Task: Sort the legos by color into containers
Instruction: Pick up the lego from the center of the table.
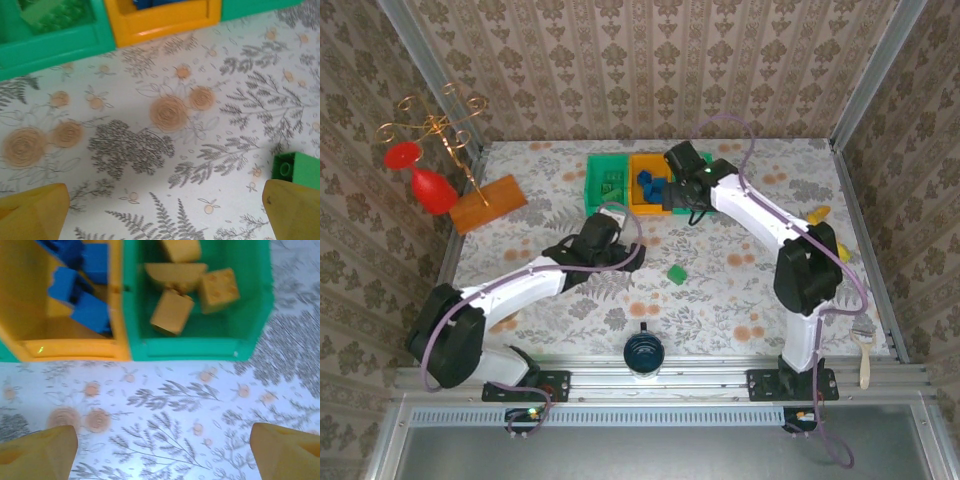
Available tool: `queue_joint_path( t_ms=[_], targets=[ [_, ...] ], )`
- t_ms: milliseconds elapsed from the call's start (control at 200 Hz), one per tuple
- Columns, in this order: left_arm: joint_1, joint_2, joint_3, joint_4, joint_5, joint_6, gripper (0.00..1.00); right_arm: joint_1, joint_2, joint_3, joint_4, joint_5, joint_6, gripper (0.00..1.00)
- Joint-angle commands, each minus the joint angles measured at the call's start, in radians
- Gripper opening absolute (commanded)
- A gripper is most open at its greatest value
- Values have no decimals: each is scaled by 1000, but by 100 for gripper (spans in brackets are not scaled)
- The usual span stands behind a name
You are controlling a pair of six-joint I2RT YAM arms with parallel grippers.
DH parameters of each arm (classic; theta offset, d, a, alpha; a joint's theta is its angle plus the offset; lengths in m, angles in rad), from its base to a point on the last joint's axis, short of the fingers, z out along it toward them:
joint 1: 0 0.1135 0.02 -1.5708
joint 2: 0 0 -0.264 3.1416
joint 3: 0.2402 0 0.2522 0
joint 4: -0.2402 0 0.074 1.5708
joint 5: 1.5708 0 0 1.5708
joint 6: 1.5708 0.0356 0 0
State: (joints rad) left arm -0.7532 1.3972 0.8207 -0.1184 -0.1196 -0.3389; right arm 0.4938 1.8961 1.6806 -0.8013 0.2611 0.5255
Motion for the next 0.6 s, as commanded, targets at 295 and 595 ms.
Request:
queue_joint_path(
  t_ms=[295, 595],
  targets=[
    [-161, 163, 163, -62, -5, 55, 97, -92, -211, -266, 60, 76, 135, 100],
    [-251, 274, 247, -102, -12, 53, 98, -113, -267, -342, 55, 113, 169, 100]
  ],
)
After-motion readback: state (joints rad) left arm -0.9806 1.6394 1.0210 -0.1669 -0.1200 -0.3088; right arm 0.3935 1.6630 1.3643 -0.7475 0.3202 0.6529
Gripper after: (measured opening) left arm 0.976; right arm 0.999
